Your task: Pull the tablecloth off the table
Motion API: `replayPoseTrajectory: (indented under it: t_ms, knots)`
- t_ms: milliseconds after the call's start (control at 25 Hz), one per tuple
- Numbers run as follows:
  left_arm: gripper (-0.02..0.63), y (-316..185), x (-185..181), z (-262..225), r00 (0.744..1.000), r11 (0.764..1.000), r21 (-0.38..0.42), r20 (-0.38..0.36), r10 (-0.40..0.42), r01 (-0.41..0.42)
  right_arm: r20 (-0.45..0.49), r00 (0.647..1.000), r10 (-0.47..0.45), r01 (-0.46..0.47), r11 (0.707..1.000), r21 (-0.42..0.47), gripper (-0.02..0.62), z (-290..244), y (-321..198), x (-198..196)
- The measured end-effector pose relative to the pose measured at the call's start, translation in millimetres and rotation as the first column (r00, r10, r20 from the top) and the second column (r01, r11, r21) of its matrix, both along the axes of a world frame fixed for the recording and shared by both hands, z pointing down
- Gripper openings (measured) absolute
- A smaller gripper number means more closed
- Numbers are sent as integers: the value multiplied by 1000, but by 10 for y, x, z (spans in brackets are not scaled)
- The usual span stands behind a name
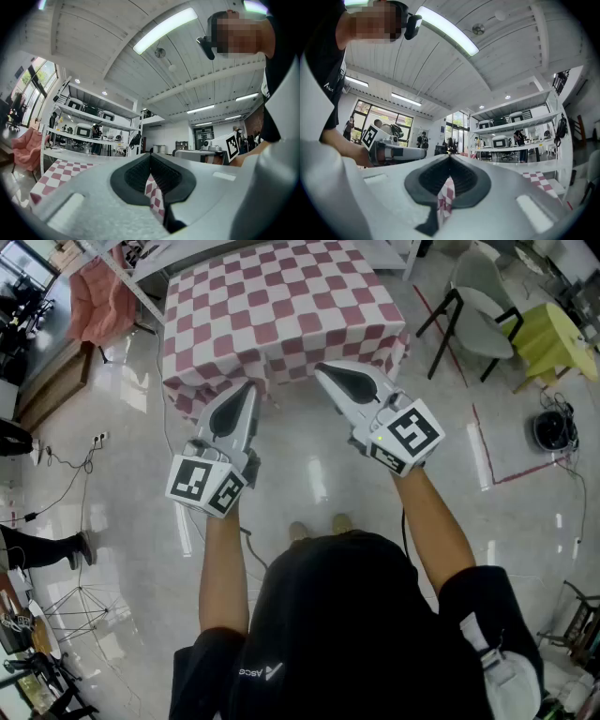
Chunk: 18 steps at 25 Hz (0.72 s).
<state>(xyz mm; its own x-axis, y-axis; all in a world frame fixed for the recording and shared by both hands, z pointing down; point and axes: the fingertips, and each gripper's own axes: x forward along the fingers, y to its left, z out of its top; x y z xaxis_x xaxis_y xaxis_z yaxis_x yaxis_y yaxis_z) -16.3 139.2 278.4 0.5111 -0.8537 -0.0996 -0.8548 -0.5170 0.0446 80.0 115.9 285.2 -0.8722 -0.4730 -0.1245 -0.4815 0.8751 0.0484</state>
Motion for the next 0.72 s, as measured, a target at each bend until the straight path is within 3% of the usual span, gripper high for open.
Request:
replayPoseTrajectory:
  t_ms: [720]
  knots:
    - [9, -254, 316, 26, 996, 996, 8, 1, -84, 84, 20, 999, -26, 26, 1000, 6, 3, 60, -245, 525]
